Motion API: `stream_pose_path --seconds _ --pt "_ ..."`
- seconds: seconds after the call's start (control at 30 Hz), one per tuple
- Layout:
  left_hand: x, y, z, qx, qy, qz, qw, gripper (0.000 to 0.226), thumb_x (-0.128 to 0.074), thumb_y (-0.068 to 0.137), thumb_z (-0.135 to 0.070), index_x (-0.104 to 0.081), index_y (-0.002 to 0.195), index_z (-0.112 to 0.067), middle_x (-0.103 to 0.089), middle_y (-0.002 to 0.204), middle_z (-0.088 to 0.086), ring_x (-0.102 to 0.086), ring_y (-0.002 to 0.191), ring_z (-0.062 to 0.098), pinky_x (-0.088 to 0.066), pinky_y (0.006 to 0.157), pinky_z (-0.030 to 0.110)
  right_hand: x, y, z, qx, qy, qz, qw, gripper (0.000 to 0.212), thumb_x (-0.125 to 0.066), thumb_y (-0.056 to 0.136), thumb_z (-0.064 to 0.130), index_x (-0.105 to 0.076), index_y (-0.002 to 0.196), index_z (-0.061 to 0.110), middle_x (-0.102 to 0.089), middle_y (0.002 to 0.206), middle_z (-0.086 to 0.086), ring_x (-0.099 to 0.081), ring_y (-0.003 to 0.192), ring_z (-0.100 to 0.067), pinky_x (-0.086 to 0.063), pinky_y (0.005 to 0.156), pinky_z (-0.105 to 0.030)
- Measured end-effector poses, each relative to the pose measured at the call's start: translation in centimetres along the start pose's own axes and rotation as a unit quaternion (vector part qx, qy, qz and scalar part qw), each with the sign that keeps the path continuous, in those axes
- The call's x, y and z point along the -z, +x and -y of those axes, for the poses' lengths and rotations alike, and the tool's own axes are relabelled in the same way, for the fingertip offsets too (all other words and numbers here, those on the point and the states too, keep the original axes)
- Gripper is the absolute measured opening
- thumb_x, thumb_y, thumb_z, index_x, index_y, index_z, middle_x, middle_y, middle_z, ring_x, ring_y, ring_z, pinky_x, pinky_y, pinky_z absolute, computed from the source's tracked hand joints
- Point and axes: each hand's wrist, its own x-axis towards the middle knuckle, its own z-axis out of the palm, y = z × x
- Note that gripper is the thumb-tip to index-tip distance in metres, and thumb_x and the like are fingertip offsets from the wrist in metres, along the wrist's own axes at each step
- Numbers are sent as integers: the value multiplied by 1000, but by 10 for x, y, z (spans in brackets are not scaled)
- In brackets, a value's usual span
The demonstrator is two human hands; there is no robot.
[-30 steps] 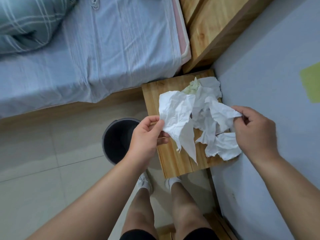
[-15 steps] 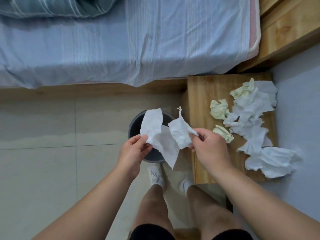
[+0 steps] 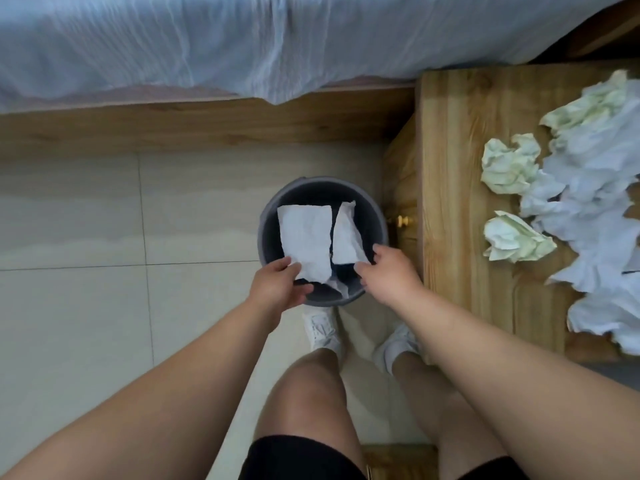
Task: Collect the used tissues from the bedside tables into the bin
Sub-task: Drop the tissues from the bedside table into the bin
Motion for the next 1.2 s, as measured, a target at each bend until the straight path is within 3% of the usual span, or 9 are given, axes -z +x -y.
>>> stream_pose_path --seconds 0.1,0.23,0.4,0.53,0.63,0.77,0.87,1.0,1.2 --pt "-8 -19 -3 -7 43 -6 999 32 -62 105 -20 -62 136 -18 -73 115 10 -80 66 16 -63 56 28 10 -18 -3 31 -8 4 999 41 -65 94 25 -64 131 6 -71 126 -15 -71 103 -29 -60 94 -54" --pt "-28 -57 -20 -54 76 11 996 24 -59 105 -19 -68 127 -17 -75 109 6 -79 75 19 -62 56 27 36 -54 7 49 26 15 998 54 -64 98 25 -54 150 13 -63 146 -5 -60 133 -21 -49 112 -42" --pt "-80 -110 -60 -179 193 12 965 22 -62 103 -33 -74 120 -25 -78 102 -6 -75 91 15 -61 73 32 100 -87 4 97 47 -59 992 34 -62 99 28 -71 132 27 -75 123 10 -69 111 -10 -53 94 -28" --pt "-133 -143 -99 -355 336 30 872 26 -61 102 -42 -70 125 -35 -71 110 -20 -66 101 -1 -58 92 34 151 -106 -13 191 24 -248 949 14 -62 96 34 -75 101 33 -71 86 20 -65 82 2 -50 65 -15" --pt "-179 -151 -122 -467 417 13 780 43 -60 101 -43 -58 143 -37 -59 137 -12 -58 123 10 -51 96 32 173 -99 -33 232 -98 -358 899 17 -70 90 29 -74 106 28 -68 101 10 -57 98 -12 -48 72 -22" --pt "-235 -144 -133 -498 554 21 667 73 -67 97 -45 -30 160 -40 -34 166 0 -36 149 26 -50 102 45 177 -79 -55 188 -203 -294 915 51 -82 85 30 -68 133 25 -59 138 -5 -47 126 -27 -55 95 -45" --pt "-251 -130 -132 -487 615 17 621 73 -74 90 -45 -40 154 -37 -40 163 2 -39 146 32 -53 103 51 170 -73 -67 177 -231 -215 932 51 -78 90 27 -62 139 21 -54 145 -9 -49 131 -33 -57 95 -48" --pt "-236 -117 -118 -480 613 16 627 59 -74 90 -33 -53 145 -32 -55 147 3 -46 135 36 -52 95 46 156 -77 -81 183 -258 -169 934 39 -68 97 17 -59 134 13 -59 125 -12 -58 110 -33 -58 79 -45" --pt "-185 -120 -99 -393 537 25 746 50 -69 90 -29 -55 138 -36 -61 123 -3 -59 108 20 -46 80 32 151 -91 -88 138 -211 -159 955 32 -66 99 23 -61 130 18 -61 115 -5 -59 94 -22 -53 77 -34"
